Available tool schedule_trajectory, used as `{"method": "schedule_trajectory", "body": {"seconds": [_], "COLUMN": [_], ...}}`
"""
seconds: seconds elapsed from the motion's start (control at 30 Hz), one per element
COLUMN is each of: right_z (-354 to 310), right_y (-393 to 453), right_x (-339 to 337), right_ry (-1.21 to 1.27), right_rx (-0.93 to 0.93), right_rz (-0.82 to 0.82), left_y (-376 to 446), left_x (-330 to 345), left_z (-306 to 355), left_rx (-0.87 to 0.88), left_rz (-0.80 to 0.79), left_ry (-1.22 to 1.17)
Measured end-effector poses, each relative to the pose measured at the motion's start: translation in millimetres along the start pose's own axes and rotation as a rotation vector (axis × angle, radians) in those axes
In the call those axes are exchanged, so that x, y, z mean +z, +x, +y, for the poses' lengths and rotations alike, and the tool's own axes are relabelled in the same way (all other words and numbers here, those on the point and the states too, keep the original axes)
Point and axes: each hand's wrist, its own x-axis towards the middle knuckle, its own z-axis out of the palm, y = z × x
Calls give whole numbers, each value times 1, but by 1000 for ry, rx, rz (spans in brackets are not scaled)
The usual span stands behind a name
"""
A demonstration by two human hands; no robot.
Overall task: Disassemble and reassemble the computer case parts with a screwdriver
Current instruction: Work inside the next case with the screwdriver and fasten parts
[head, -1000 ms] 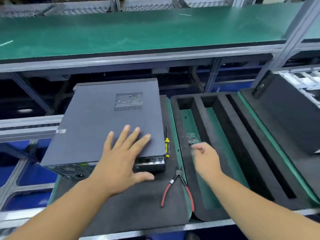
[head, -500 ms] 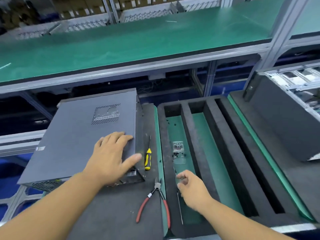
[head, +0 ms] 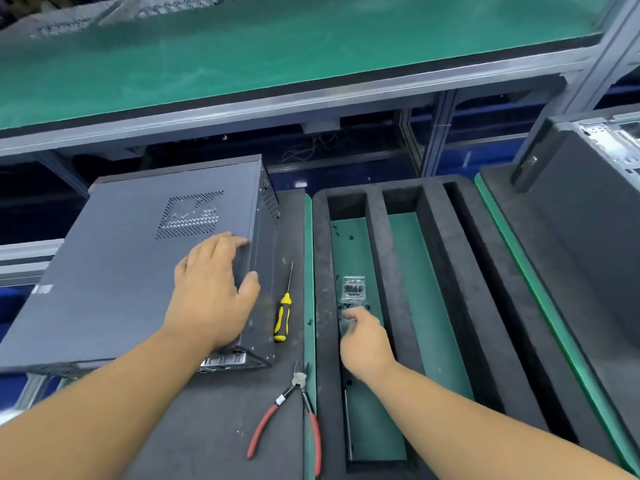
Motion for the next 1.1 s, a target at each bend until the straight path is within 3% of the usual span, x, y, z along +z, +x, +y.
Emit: {"method": "schedule_trajectory", "body": {"seconds": [0.23,0.43,0.7,0.87,0.97,1.1], "right_z": [-5,-48,-92,-71,-53,-48], "right_y": [43,95,124,111,100,67], "right_x": [-7,-36,-53,-37,-29,-18], "right_ry": [70,207,336,282,262,-15], "right_rx": [30,54,309,188,117,-140], "right_rz": [-64,-122,-191,-68,-94,-17], "left_y": [0,1,0,1,0,0], "left_x": [0,0,-1,-1,-1,-1], "left_z": [3,4,3,2,2,1], "left_rx": [-6,-11,-11,-7,-9,-6], "left_rz": [4,3,-7,-7,-3,-1], "left_ry": [-5,-8,7,14,20,27]}}
